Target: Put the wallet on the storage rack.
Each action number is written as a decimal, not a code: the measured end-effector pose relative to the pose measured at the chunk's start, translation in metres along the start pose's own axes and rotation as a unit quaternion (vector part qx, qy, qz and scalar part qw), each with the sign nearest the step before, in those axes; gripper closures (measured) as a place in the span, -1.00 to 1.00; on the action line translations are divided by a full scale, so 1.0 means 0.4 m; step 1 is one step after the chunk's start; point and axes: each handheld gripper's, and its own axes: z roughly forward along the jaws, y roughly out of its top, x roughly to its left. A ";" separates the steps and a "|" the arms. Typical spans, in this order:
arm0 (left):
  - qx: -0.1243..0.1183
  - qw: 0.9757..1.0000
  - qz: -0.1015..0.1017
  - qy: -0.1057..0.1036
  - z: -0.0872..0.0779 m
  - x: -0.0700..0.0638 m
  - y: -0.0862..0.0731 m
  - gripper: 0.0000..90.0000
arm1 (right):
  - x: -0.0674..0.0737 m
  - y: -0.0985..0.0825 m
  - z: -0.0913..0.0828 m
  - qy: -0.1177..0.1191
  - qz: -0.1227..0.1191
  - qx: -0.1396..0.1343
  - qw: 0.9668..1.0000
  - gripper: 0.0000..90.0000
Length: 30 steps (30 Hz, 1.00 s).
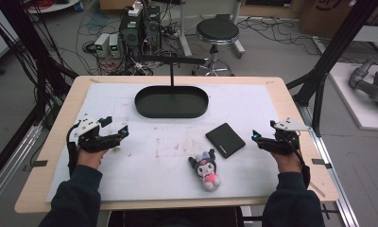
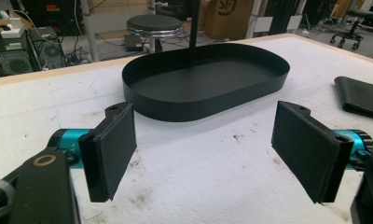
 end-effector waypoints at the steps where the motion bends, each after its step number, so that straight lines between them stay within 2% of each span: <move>1: 0.000 1.000 -0.001 0.000 0.000 0.000 0.000 -0.51 | 0.000 0.000 0.000 0.000 0.000 0.001 1.000 -0.52; 14: 0.008 1.000 -0.005 0.004 0.008 0.004 -0.006 -0.50 | 0.003 -0.004 0.003 0.008 0.001 0.003 1.000 -0.51; 23: 0.013 1.000 -0.008 0.013 0.015 0.009 -0.009 -0.49 | 0.025 -0.007 0.013 0.035 -0.016 0.007 0.999 -0.51; 30: 0.017 1.000 -0.004 0.007 0.019 0.005 -0.010 -0.48 | 0.068 0.002 0.030 0.066 -0.027 0.011 0.997 -0.33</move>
